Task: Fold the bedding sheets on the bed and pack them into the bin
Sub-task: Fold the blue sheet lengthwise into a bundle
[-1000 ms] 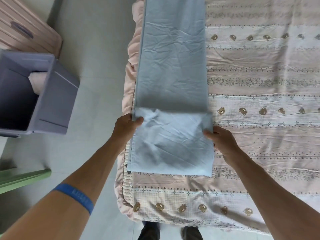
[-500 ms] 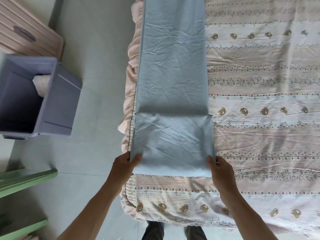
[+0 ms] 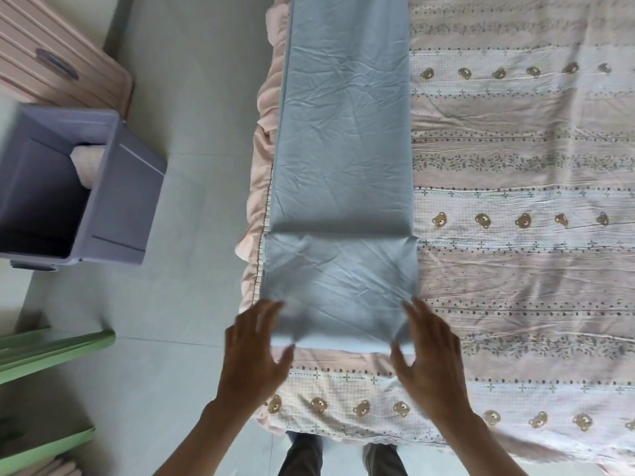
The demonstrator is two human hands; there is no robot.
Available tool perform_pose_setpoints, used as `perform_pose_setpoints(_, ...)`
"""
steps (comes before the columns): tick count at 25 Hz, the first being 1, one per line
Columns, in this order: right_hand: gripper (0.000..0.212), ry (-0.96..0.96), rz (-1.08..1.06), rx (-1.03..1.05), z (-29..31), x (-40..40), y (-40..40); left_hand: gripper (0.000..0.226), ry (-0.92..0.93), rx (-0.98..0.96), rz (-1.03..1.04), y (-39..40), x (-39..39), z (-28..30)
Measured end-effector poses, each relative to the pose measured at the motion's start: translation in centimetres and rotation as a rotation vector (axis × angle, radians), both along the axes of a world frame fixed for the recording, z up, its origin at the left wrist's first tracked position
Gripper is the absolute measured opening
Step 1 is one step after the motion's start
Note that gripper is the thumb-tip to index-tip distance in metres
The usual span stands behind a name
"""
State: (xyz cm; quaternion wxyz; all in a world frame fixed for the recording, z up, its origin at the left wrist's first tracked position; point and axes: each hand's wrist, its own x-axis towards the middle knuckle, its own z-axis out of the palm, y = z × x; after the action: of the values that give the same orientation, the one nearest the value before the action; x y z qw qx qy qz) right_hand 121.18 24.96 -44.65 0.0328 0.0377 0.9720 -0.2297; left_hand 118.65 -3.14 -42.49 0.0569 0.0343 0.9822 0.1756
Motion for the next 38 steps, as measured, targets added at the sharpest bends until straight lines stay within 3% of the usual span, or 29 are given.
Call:
perform_pose_setpoints(2,0.071,0.017,0.288,0.125,-0.8,1.4,0.0,0.08,-0.005,-0.152,-0.373,0.0,1.1,-1.3)
perform_pose_setpoints(3,0.071,0.017,0.318,0.161,-1.2,1.6,-0.2,0.083,-0.029,-0.203,-0.426,-0.1,1.0,-2.0)
perform_pose_setpoints(7,0.064,0.05,0.258,0.276,-2.5,-0.2,-0.3,0.071,-0.066,-0.315,-0.43,0.8,-1.0,-2.9)
perform_pose_setpoints(10,0.034,0.153,0.254,0.225,-1.8,-0.7,0.4,0.043,-0.021,-0.294,-0.426,0.7,-2.2,-0.3)
perform_pose_setpoints(12,0.02,0.204,0.188,0.077,1.3,-2.1,1.0,0.029,-0.047,-0.183,-0.405,0.7,-3.3,3.7)
perform_pose_setpoints(15,0.019,0.258,0.077,-0.211,8.0,-7.8,1.2,0.012,-0.09,0.09,-0.206,0.5,-8.6,9.9)
perform_pose_setpoints(18,0.02,0.191,-0.22,-0.545,12.7,-16.2,0.6,0.023,-0.252,0.48,0.038,0.0,-17.7,13.0)
perform_pose_setpoints(22,0.041,0.071,-0.53,-0.883,11.8,-28.2,1.0,0.039,-0.325,0.959,0.267,1.3,-29.3,11.1)
perform_pose_setpoints(25,0.047,-0.053,-0.696,-0.931,6.3,-35.4,1.8,0.061,-0.527,1.224,0.431,0.8,-37.4,5.5)
perform_pose_setpoints(27,0.046,-0.226,-0.75,-0.897,2.8,-36.0,2.0,0.059,-0.65,1.318,0.478,0.5,-39.5,2.3)
perform_pose_setpoints(30,0.045,-0.373,-0.824,-0.847,0.2,-32.3,2.0,0.038,-0.815,1.134,0.594,-0.6,-37.0,0.0)
perform_pose_setpoints(32,0.042,-0.392,-0.815,-0.853,0.0,-30.5,2.1,0.034,-0.828,1.045,0.556,-1.4,-34.9,-0.1)
perform_pose_setpoints(35,0.01,-0.279,-0.808,-0.79,0.9,-30.1,1.4,0.021,-0.719,1.043,0.534,-0.7,-33.0,0.7)
perform_pose_setpoints(36,0.004,-0.257,-0.815,-0.718,0.9,-30.1,0.9,0.016,-0.693,0.962,0.536,-0.3,-32.5,0.4)
perform_pose_setpoints(38,0.018,-0.266,-0.827,-0.524,0.4,-29.2,-0.2,0.022,-0.639,0.648,0.436,-0.2,-30.8,-0.5)
